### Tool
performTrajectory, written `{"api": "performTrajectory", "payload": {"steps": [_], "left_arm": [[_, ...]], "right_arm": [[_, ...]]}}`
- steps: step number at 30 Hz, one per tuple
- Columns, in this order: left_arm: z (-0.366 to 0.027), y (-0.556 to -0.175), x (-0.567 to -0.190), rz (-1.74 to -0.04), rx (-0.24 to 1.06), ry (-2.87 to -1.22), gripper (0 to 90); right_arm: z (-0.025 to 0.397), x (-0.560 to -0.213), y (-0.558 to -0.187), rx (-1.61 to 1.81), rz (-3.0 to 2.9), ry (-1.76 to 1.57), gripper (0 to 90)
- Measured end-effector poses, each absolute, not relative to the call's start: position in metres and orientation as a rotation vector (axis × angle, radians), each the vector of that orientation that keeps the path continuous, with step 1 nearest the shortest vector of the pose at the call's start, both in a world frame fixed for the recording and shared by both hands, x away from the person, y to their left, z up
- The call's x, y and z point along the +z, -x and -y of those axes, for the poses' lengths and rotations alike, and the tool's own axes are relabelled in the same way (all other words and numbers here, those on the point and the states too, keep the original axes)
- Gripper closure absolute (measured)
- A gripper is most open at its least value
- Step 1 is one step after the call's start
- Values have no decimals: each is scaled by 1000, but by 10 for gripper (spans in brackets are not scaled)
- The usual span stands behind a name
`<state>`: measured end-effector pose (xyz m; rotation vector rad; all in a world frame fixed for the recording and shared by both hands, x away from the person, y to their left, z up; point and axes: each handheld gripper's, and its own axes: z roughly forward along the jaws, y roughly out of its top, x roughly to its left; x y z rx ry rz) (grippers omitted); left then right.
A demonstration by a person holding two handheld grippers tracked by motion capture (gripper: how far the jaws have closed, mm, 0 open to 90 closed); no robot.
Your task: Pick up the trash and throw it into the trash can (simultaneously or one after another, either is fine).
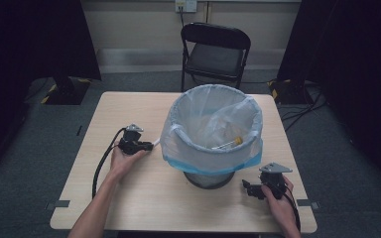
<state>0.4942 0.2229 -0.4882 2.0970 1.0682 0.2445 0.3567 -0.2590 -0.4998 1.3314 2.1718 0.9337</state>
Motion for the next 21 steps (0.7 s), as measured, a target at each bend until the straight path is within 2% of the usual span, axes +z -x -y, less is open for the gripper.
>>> {"api": "performTrajectory", "payload": {"steps": [10,21], "left_arm": [[-232,-491,-472,-1039,227,-1988,801],[-244,-488,-461,-1004,226,-1963,801]], "right_arm": [[259,-500,-357,934,-2172,-1331,109],[259,-500,-357,934,-2172,-1331,109]]}}
